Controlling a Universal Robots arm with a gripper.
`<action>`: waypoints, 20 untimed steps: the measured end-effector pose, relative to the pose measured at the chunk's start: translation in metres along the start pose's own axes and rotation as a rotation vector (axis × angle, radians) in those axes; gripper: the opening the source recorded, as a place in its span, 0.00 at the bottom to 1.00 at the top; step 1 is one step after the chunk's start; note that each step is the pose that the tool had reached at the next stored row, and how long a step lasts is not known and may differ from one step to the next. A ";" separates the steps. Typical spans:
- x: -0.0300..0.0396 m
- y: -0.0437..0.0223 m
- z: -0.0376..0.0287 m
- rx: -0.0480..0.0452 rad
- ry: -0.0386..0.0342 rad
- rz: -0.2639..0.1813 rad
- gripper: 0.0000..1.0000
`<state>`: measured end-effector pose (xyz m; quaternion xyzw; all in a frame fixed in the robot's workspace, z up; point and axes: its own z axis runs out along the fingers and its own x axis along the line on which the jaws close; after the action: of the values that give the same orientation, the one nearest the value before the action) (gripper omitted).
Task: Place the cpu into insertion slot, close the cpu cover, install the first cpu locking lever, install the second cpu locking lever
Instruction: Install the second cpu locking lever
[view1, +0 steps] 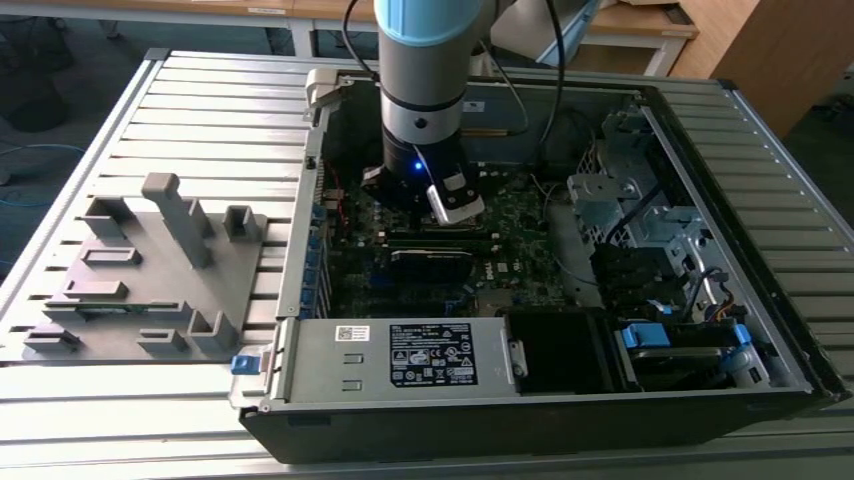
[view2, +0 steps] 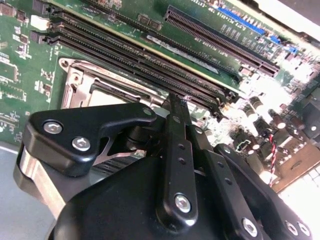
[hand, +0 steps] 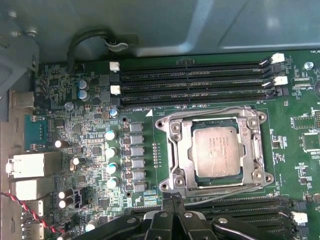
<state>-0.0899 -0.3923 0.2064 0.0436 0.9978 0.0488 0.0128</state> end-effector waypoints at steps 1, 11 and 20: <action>0.0000 -0.0005 0.0000 0.0000 0.0000 0.000 0.10; -0.0005 -0.0062 -0.0004 -0.0001 0.0000 0.000 0.10; -0.0005 -0.0066 0.0024 -0.0472 0.0041 0.001 0.10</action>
<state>-0.0899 -0.3986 0.2034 0.0438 0.9963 0.0724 0.0117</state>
